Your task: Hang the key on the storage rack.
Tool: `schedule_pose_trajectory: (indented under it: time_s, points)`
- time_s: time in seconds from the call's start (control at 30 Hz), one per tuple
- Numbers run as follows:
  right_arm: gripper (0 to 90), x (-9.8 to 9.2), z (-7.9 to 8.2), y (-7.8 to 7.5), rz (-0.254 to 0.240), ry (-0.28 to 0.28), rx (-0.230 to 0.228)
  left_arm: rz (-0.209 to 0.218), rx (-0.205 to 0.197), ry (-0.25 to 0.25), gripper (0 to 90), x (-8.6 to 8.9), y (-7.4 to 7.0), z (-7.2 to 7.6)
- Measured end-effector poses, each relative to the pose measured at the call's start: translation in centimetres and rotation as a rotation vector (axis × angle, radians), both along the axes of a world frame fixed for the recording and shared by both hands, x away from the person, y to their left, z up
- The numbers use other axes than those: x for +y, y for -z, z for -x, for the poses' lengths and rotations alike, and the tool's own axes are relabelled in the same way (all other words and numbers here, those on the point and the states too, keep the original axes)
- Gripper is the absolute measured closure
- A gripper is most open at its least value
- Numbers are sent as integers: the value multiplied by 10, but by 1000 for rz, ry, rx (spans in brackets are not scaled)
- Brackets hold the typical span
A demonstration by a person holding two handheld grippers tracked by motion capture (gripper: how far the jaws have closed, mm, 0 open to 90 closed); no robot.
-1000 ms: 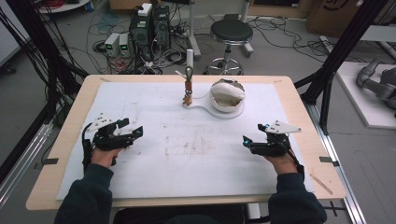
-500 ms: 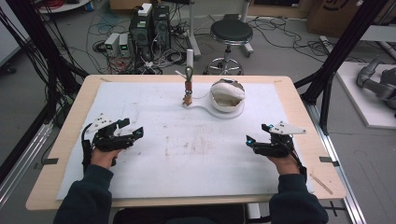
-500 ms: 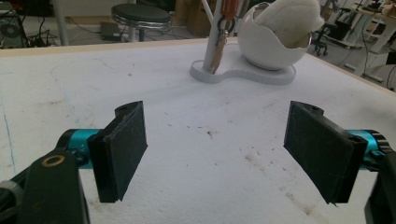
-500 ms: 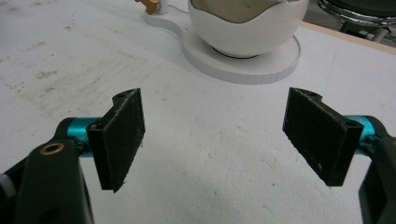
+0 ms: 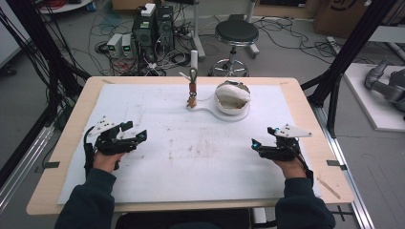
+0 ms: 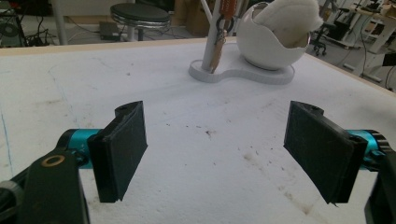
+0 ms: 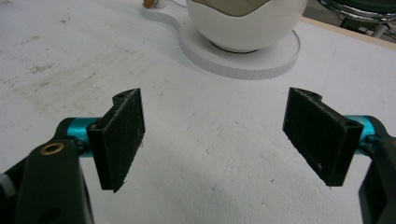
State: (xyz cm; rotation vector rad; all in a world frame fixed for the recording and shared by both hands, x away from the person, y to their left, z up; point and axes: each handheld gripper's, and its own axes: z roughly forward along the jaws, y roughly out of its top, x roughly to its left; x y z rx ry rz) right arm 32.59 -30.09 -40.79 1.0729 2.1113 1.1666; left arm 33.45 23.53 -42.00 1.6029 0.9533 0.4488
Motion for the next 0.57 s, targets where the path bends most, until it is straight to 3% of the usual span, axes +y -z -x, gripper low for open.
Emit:
schedule_pose_trajectory:
  time_s: [0.57]
  points:
    - [213,0,-1,1,-4,-3,1,-2,3,-5,209,0,1,-1]
